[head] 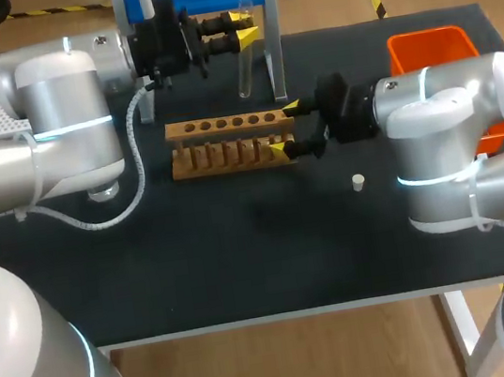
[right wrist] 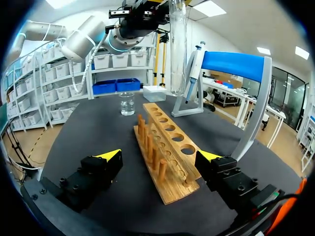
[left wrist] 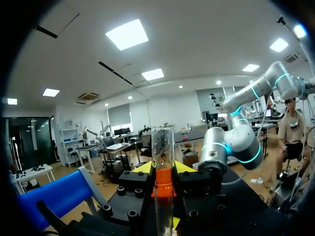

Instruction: Invert the test tube, pick up the pipette, mount the tip to pipette, aspirate from beaker and dispense into the tube, eject the tip, return the pipette, and cap with the stopper.

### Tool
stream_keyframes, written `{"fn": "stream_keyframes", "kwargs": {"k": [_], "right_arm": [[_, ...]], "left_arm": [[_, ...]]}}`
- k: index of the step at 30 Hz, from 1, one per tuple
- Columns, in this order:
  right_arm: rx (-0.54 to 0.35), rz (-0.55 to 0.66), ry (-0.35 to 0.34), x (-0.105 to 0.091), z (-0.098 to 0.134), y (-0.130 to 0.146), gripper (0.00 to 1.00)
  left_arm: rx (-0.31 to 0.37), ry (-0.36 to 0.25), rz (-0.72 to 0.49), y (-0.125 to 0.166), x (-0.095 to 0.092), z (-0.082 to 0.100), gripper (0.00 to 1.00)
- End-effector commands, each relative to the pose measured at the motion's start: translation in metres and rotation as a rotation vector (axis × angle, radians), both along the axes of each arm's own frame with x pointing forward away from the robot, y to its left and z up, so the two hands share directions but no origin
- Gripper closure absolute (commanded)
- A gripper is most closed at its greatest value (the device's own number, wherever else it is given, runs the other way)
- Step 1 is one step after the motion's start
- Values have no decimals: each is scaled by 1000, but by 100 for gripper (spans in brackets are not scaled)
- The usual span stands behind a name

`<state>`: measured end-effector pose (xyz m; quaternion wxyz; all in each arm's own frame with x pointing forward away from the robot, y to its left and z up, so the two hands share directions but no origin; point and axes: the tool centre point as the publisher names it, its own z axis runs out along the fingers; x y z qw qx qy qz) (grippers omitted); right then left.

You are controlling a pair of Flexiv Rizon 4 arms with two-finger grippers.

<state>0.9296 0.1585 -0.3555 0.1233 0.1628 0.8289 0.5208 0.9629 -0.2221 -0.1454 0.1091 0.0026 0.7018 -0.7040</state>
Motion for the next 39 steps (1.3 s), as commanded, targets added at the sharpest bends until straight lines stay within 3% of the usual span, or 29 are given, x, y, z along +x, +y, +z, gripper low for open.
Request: {"fn": "stream_keyframes", "kwargs": {"k": [1,20,39], "right_arm": [[-1,2,2,0,0,-1,0],[-1,2,2,0,0,-1,0],[-1,2,2,0,0,-1,0]], "left_arm": [[3,2,-1,0,1,1,100],[-52,49,-8,7,-2,-9,100],[-74,102,-3,20,17,-28,100]]}}
